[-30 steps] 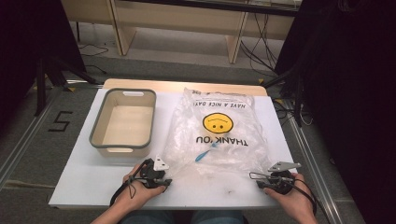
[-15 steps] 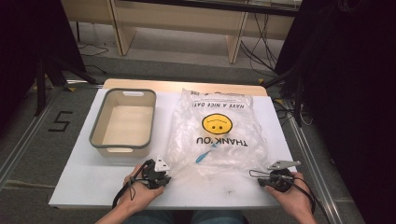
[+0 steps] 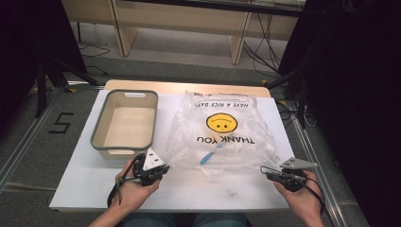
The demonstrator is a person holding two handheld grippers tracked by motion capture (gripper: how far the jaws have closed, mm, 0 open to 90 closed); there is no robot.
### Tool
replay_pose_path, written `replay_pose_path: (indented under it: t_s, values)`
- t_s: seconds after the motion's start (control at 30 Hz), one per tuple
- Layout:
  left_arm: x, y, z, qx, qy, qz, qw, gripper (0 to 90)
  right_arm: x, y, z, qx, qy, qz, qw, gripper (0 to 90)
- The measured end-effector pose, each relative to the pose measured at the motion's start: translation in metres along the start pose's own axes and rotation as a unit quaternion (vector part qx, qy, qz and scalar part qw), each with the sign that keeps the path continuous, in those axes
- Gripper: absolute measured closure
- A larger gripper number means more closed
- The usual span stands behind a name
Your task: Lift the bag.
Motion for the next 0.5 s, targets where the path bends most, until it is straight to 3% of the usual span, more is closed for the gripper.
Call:
replay_pose_path:
  t_s: [0.23, 0.5]
  values:
    - [-0.002, 0.002, -0.004, 0.015, -0.002, -0.005, 0.9999, 89.5, 0.004, 0.003, -0.002, 0.007, -0.003, 0.003, 1.0000, 90.0]
    - [-0.006, 0.016, -0.020, 0.055, -0.010, -0.014, 0.9983, 89.5, 0.007, 0.013, -0.012, 0.034, -0.005, 0.011, 0.9993, 90.0]
Point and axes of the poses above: each handheld gripper's, and its own axes: y roughly backward along the jaws, z roughly out of its underside, x roughly to its right, the point moved 9 cm from there along -y, roughly forward along the jaws, and after that the axes turned 1 degree about -y, right-handed, at the moved point
